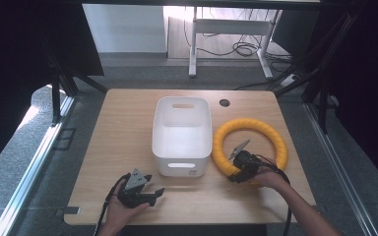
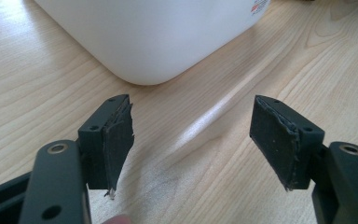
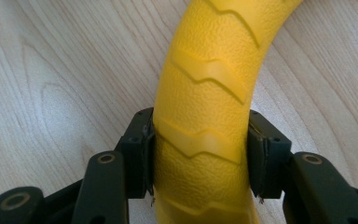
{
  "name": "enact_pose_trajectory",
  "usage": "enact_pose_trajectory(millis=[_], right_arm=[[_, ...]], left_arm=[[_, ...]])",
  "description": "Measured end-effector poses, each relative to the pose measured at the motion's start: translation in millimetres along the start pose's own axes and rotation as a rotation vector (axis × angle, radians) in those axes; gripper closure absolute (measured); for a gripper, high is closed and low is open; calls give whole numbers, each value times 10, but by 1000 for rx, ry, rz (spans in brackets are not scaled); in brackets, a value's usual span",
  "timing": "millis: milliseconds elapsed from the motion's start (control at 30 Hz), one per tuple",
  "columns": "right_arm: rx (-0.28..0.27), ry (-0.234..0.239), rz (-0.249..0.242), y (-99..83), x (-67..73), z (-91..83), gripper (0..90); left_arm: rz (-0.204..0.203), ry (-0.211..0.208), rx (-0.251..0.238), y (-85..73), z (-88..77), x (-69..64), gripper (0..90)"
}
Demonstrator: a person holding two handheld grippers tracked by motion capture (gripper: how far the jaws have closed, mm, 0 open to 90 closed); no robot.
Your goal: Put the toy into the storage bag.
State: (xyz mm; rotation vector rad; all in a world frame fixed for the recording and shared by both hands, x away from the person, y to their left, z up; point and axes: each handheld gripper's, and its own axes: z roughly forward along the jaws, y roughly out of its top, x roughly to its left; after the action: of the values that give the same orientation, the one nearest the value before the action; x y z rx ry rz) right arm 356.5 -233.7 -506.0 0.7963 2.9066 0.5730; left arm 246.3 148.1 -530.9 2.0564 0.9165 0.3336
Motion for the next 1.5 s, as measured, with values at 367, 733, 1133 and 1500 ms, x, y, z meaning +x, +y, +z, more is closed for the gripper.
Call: enact_pose_trajectory(millis=[367,733,1133,1500], right_arm=[[-276,119,121,-77,-175,-478,506],[-534,192,203,-188,-249,-899,507],[-716,175,203,-232,-197,-1187,510],[-773,176,164,-128,-96,-1298,509]], left_arm=[[-6,7,0,-6,2,9,301],[-3,8,-1,-3,0,10,301],[3,9,2,-3,-2,10,301],[2,11,2,-4,-2,14,301]])
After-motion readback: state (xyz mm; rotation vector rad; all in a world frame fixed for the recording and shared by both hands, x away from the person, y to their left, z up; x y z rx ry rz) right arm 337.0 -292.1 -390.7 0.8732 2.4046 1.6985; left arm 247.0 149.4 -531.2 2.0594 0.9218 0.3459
